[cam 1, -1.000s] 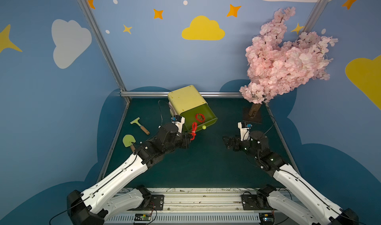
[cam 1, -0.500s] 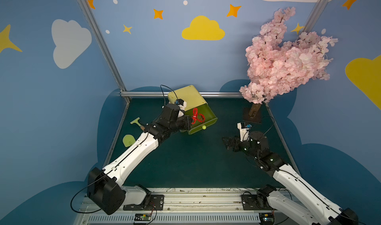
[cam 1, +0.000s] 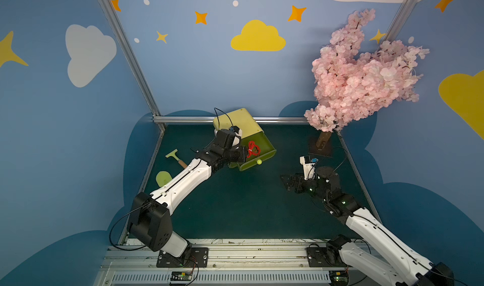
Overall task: Place the wired earphones into the drawer by color
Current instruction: Place the wired earphones in the drawer, then close the drawer in the storage box.
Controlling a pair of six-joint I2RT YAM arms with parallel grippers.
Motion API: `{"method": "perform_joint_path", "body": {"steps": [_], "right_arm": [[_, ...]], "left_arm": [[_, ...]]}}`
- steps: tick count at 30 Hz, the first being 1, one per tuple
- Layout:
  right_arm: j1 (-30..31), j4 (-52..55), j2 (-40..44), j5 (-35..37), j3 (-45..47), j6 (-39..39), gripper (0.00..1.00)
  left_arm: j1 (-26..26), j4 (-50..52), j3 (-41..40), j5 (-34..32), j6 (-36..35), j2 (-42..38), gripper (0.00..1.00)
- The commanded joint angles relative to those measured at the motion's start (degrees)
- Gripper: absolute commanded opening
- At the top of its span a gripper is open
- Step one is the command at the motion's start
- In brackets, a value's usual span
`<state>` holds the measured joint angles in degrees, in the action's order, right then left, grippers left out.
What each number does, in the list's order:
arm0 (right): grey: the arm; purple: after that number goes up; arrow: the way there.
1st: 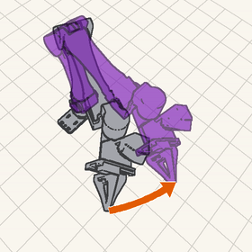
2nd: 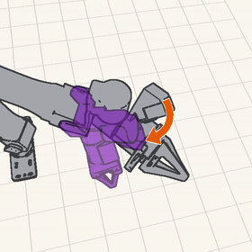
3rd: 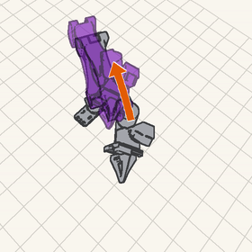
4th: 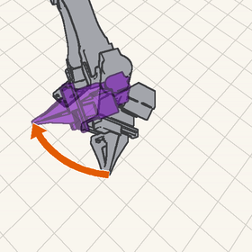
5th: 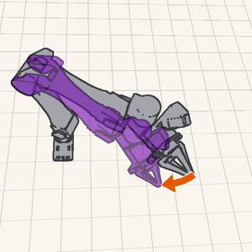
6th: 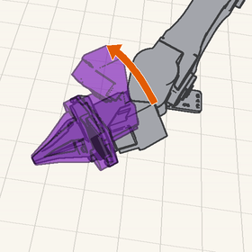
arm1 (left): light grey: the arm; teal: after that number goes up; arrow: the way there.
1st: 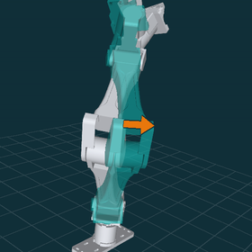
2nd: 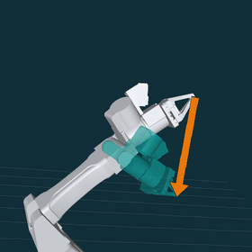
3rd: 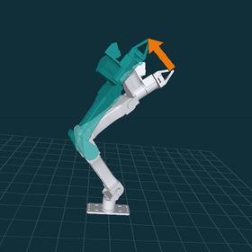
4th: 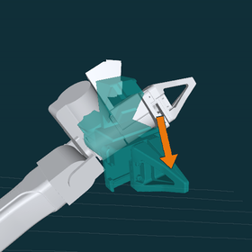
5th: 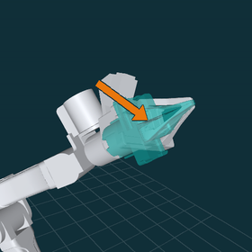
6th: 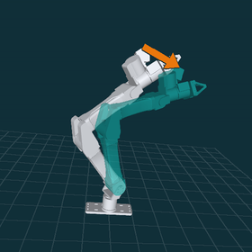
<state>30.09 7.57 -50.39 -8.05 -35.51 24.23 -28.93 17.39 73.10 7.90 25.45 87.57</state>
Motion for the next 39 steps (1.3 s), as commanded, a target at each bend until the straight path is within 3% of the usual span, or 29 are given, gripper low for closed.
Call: {"method": "perform_joint_path", "body": {"steps": [1, 8, 14, 20, 24, 32, 39], "right_arm": [[-0.03, -3.27, -0.99, -2.49, -0.16, 0.64, 0.98], [0.32, -6.34, -6.80, -8.65, -4.97, 5.32, 0.98], [1.08, -6.72, -16.26, -17.25, -12.61, 9.96, 0.98], [3.54, -7.96, -22.44, -17.26, -17.04, 11.80, 0.98], [4.88, -8.86, -25.46, -16.91, -19.09, 12.06, 0.98], [5.95, -8.15, -30.65, -17.00, -23.17, 12.90, 0.98], [5.95, -8.12, -32.55, -16.13, -24.51, 13.39, 0.98]], "left_arm": [[0.45, -0.95, 2.04, -0.05, -0.58, 0.17, 0.23], [0.46, 0.25, 3.42, -0.25, -0.42, -0.94, 0.45], [0.59, 3.33, 5.87, -2.06, -0.90, -4.80, 0.72], [1.86, 6.77, 7.41, -4.46, -1.66, -7.65, 1.00], [5.29, 6.81, 7.25, -0.97, -1.10, -8.38, 1.00], [12.10, 2.95, 8.99, 12.38, 0.95, -3.80, 1.00], [13.58, 2.00, 12.16, 15.27, 0.82, 1.17, 1.00]]}}
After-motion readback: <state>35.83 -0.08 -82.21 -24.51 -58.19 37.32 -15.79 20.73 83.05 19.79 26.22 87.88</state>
